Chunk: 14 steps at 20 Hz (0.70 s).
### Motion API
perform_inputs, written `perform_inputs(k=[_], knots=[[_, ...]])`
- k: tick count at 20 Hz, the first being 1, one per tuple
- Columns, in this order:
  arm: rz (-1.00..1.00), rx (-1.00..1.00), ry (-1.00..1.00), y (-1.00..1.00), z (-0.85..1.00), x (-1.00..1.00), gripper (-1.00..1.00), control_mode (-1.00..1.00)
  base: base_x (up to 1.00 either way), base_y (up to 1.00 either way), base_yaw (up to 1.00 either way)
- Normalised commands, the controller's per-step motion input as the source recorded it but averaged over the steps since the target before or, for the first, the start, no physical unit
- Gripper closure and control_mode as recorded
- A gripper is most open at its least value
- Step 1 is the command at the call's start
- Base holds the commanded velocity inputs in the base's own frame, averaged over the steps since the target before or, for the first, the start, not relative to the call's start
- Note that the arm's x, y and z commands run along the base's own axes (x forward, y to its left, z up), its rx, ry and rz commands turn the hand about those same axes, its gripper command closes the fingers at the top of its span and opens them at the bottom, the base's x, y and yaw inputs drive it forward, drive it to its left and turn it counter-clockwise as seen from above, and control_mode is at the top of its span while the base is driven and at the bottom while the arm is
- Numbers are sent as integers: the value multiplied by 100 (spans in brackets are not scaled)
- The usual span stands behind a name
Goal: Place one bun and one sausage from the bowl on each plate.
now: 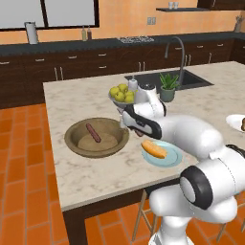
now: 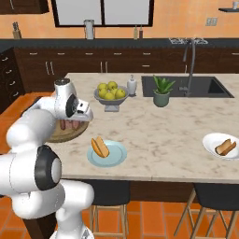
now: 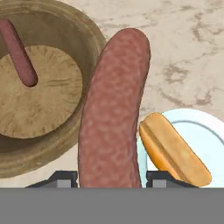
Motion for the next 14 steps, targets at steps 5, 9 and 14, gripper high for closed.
perform_inputs(k=[5, 9, 14], knots=[[-14, 15, 1, -100, 2, -46, 100, -100, 0, 0, 0], [-11, 6, 0, -100, 0, -27, 100, -100, 0, 0, 0], [-6, 1, 5, -87, -19, 0, 100, -100, 0, 0, 0]])
